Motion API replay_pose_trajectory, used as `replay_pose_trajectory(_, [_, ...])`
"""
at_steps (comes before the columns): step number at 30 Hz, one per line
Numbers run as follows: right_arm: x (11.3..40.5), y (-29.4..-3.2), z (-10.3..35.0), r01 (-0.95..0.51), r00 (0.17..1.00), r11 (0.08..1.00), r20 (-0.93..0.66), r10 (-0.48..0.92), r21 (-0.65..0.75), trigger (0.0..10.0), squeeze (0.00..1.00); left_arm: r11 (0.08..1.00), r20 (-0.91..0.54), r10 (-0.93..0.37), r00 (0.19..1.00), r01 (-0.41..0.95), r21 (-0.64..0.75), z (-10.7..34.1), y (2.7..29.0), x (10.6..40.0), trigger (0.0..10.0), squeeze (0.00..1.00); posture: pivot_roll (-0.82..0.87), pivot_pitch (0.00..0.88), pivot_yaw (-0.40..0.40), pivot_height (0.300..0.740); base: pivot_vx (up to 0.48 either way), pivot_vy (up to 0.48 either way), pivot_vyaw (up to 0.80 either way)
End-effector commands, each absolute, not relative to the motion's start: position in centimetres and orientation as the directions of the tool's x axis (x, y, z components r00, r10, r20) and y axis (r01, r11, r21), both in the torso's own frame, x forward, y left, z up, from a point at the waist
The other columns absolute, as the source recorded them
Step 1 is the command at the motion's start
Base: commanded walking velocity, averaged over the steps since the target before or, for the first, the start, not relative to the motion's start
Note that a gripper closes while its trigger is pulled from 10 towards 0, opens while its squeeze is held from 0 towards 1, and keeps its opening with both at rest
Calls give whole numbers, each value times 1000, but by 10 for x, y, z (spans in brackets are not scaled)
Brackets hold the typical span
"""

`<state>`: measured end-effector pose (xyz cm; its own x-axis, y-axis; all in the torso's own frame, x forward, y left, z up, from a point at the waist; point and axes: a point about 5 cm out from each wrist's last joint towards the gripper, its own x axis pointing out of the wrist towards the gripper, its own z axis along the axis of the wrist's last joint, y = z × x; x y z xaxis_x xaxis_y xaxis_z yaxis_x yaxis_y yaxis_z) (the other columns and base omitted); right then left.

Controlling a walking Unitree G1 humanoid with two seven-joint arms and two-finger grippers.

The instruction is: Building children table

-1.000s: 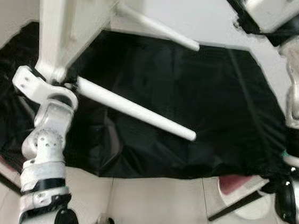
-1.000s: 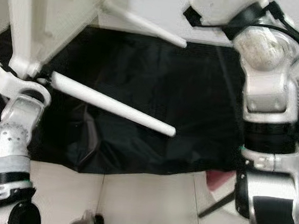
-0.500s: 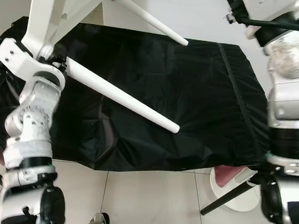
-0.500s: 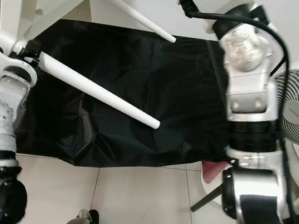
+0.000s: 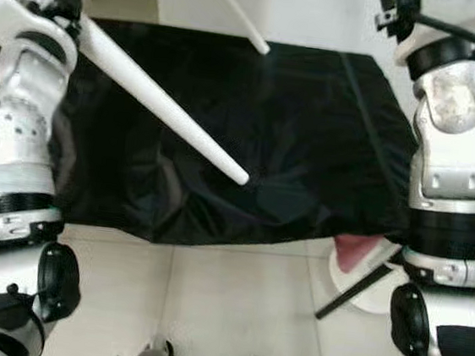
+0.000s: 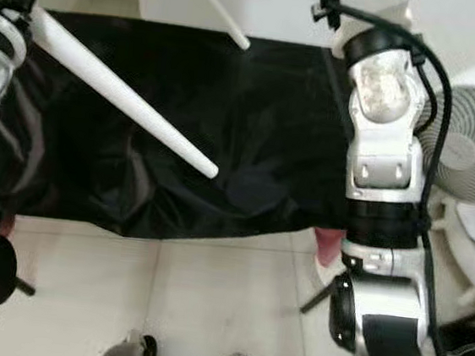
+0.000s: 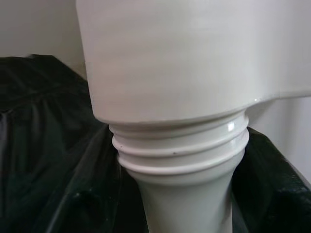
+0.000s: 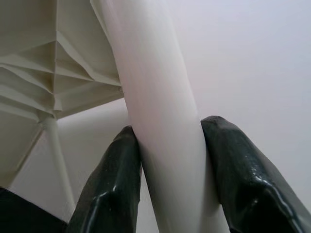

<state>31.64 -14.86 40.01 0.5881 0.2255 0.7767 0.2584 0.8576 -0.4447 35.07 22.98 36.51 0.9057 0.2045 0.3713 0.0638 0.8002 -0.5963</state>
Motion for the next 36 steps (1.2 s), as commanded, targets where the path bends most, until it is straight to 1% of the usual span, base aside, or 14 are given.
replay_pose_trajectory(1, [324,-180,387,312,639,917,769,-8,-249,0,0,815,526,66,848,259,-519,386,225,340,0,0,71,210,18,740,0,0,0])
replay_pose_trajectory(3, [341,-186,334,256,770,954,630,-104,-156,0,0,812,511,-1,860,299,-501,388,212,342,0,0,79,219,17,740,0,0,0])
replay_pose_trajectory(5, [341,-186,334,256,770,954,630,-104,-156,0,0,812,511,-1,860,299,-501,388,212,342,0,0,79,219,17,740,0,0,0])
replay_pose_trajectory(8, [350,-184,290,185,855,982,497,-146,-31,0,0,817,488,-93,868,346,-460,387,195,343,0,0,89,228,14,740,0,0,0])
replay_pose_trajectory(12, [354,-178,273,136,887,991,443,-127,13,0,0,819,476,-146,868,375,-433,386,187,342,0,0,94,229,11,740,0,0,0])
replay_pose_trajectory(13, [360,-167,255,49,927,996,367,-72,70,0,0,827,463,-196,864,400,-395,385,180,339,0,0,104,232,0,740,0,0,0])
replay_pose_trajectory(16, [364,-153,244,-31,950,995,313,1,92,0,0,833,457,-220,862,410,-372,385,179,336,0,0,109,232,-8,740,0,0,0])
replay_pose_trajectory(17, [364,-153,244,-31,950,995,313,1,92,0,0,833,457,-220,862,410,-372,385,179,336,0,0,109,232,-8,740,0,0,0])
replay_pose_trajectory(19, [369,-134,236,-131,961,986,258,101,99,0,0,848,448,-221,866,397,-351,384,184,330,0,0,116,231,-22,740,0,0,0])
replay_pose_trajectory(21, [369,-134,236,-131,961,986,258,101,99,0,0,848,448,-221,866,397,-351,384,184,330,0,0,116,231,-22,740,0,0,0])
replay_pose_trajectory(23, [374,-118,232,-208,956,972,231,179,107,0,0,862,437,-208,875,375,-340,381,190,325,0,0,136,230,-52,740,0,0,0])
replay_pose_trajectory(24, [374,-118,232,-208,956,972,231,179,107,0,0,862,437,-208,875,375,-340,381,190,325,0,0,136,230,-52,740,0,0,0])
replay_pose_trajectory(28, [386,-76,230,-387,914,915,176,366,109,0,0,889,432,-147,890,310,-336,376,206,309,0,0,158,231,-85,740,0,0,0])
replay_pose_trajectory(36, [394,-47,238,-516,853,851,149,500,101,0,0,901,430,-79,899,249,-355,372,216,298,0,0,161,241,-97,740,0,0,0])
